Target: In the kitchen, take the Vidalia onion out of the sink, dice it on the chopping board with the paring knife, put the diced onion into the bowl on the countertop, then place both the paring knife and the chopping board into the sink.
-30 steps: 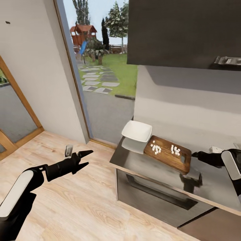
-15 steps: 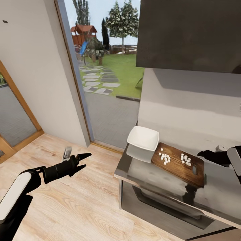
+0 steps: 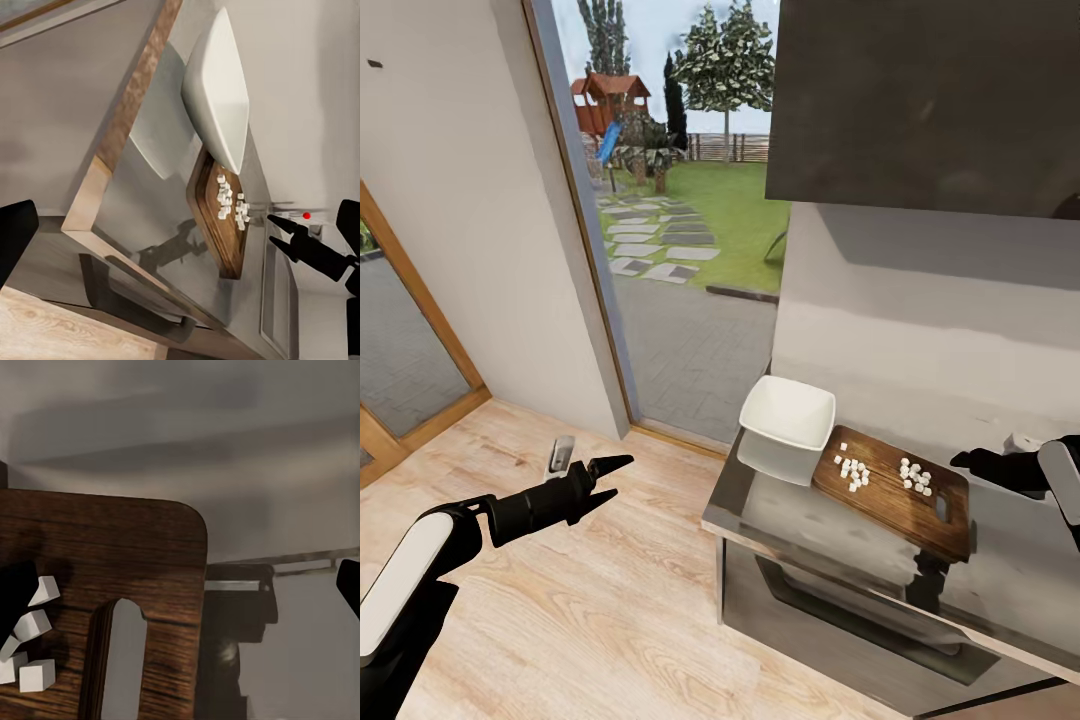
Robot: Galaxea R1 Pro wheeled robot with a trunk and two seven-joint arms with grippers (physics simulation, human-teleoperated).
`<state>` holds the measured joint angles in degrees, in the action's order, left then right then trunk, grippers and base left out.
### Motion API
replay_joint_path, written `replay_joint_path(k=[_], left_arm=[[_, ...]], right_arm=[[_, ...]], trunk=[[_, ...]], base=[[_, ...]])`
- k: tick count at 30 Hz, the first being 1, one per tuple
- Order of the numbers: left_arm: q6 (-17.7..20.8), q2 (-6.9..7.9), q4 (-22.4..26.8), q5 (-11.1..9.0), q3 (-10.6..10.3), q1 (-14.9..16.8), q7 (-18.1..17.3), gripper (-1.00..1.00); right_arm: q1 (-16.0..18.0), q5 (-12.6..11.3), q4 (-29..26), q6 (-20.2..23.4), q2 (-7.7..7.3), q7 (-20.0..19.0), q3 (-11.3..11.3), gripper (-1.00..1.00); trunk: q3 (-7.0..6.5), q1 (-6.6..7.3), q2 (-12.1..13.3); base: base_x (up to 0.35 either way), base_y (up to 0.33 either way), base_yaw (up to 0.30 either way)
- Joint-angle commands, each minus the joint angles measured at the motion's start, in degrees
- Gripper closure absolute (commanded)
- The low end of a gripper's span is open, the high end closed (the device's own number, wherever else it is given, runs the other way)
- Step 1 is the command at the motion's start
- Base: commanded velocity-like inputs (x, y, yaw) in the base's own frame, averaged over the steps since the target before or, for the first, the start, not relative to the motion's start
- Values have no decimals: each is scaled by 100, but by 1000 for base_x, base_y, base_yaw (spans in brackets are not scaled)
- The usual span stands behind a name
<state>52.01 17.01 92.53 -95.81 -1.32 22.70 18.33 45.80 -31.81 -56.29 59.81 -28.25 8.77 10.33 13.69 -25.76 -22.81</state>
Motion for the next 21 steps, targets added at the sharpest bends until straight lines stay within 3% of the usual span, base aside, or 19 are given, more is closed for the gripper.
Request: replay_joint_path(k=[1,12,21], left_arm=[[1,4,5,-60,-4,5,57,-100],[53,-13,-76,-246,0,-68,82,-100],[55,-14,-105,-259,0,-76,83,-100]], right_arm=[[5,-61,-4,19,-1,55,1,-100],[-356,81,-37,19,-56,44,-105,-100],[-369,87,-65,19,-66,42,-110,-100]], trunk=[[11,-3,-12],[11,-3,-12],[11,-3,-12]], base=[[0,0,0],[0,0,0],[0,0,0]])
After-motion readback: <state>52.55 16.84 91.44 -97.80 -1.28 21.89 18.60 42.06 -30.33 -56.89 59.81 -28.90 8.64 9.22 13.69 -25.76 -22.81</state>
